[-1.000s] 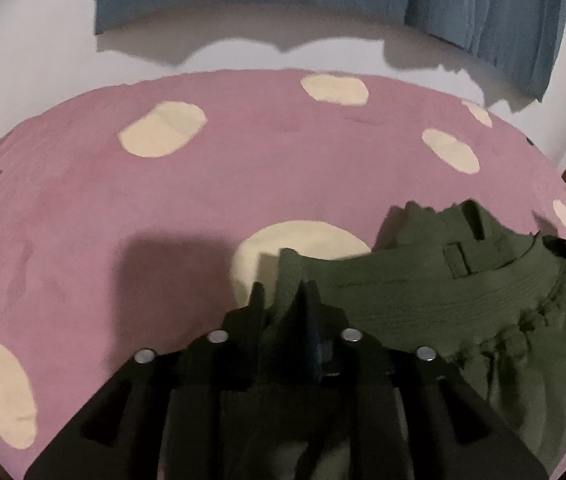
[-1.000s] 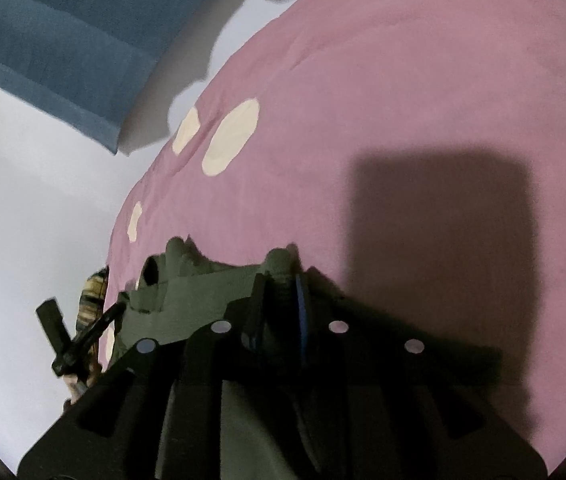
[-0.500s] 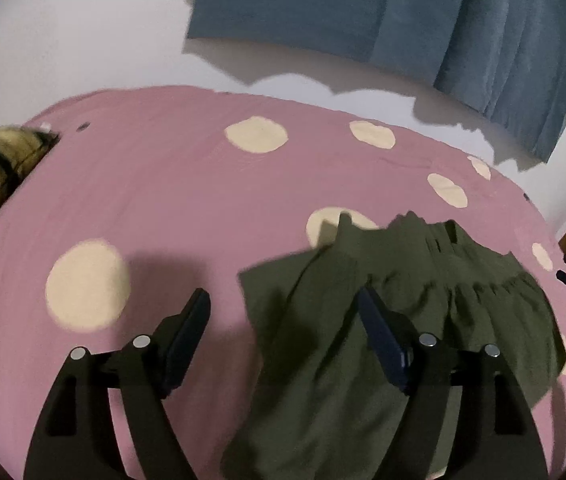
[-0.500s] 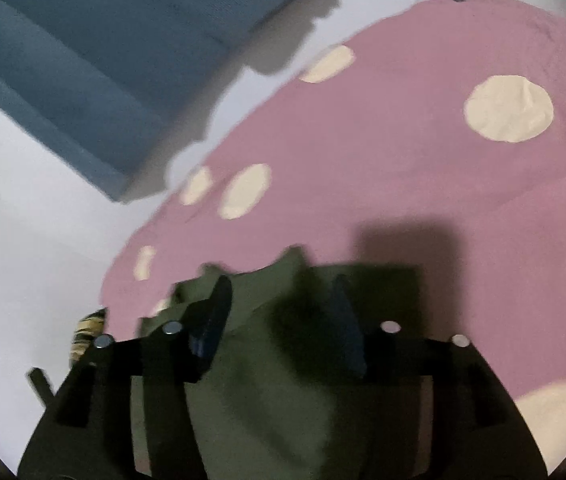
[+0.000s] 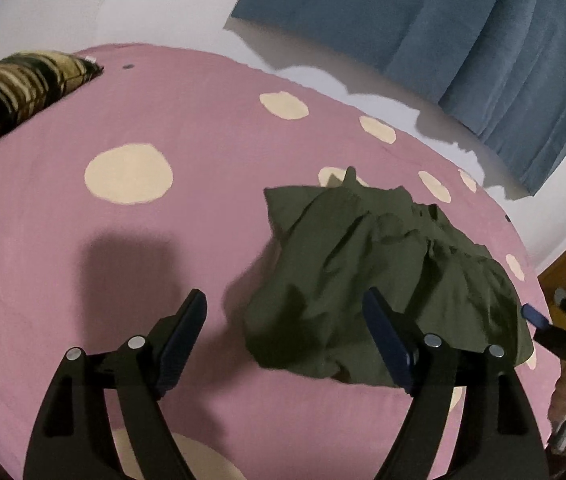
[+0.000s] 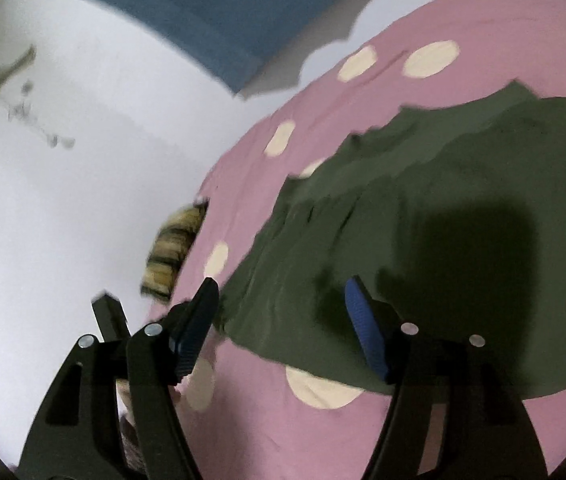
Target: Fold small clothes
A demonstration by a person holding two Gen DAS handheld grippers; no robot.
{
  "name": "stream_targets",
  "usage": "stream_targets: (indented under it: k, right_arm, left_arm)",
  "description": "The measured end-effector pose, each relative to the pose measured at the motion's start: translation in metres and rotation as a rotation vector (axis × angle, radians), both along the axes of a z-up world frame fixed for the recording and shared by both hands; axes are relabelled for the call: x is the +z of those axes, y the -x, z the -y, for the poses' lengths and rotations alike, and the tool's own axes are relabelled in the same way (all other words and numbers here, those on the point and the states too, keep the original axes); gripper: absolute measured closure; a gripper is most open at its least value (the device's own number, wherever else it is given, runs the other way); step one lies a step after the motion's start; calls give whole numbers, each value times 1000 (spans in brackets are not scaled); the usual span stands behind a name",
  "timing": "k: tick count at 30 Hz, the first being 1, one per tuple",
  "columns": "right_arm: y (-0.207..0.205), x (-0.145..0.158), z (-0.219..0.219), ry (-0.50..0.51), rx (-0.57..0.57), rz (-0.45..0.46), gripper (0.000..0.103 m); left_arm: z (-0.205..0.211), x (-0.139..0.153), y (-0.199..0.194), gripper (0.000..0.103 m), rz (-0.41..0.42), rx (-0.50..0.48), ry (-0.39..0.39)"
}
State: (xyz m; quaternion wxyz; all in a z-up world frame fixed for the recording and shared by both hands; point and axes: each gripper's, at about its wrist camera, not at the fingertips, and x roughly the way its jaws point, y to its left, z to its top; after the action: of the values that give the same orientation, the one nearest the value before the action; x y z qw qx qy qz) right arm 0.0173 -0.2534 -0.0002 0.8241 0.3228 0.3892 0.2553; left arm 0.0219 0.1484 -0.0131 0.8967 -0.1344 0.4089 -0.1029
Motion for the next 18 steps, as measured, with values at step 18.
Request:
stream_targets:
  k: [18]
  right_arm:
    - [-3,-79,-29,71,45,-136,35]
  left_arm:
    - [-2,-37,5,24,-161,-20,215]
